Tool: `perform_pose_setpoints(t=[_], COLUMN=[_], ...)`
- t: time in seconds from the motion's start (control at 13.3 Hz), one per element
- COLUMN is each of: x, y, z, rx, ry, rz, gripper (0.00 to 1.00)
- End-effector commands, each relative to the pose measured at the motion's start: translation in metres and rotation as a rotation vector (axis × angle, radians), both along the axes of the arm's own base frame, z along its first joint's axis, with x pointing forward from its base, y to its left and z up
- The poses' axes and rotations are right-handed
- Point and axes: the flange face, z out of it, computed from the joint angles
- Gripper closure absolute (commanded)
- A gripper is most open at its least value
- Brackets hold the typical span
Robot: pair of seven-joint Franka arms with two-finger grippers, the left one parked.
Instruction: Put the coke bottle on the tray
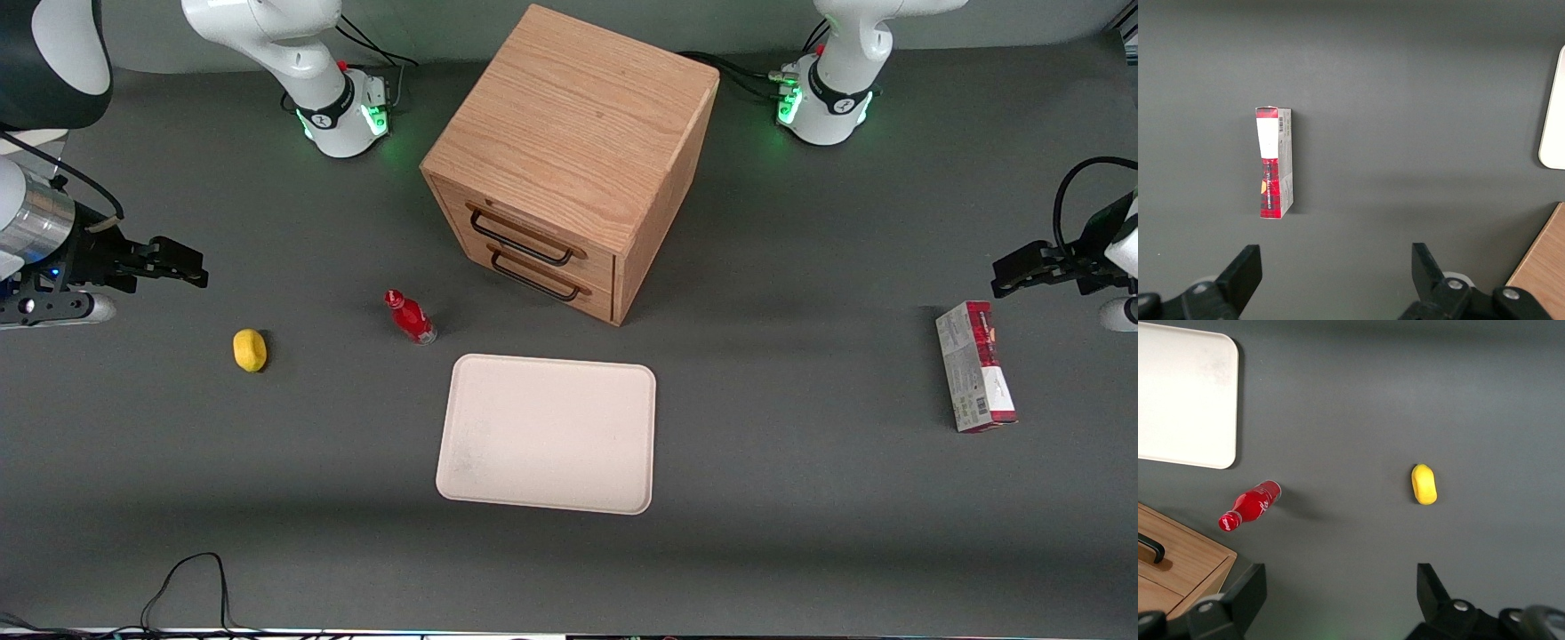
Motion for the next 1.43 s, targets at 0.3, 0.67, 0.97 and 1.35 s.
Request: perform_pose_setpoints(t=[0.3, 0.67, 0.97, 1.35], x=[0.005, 0.008, 0.011, 0.028], y=[0.005, 0.003, 0.006, 0.032], z=[0.017, 0.009, 0.002, -0.003], rx=[0.001, 0.010, 0.010, 0.043], ry=[-0.029, -0.013, -0.001, 0.035], rz=[0.021, 0.007, 0.005, 0.037], gripper=[0.00, 0.00, 0.00, 0.00])
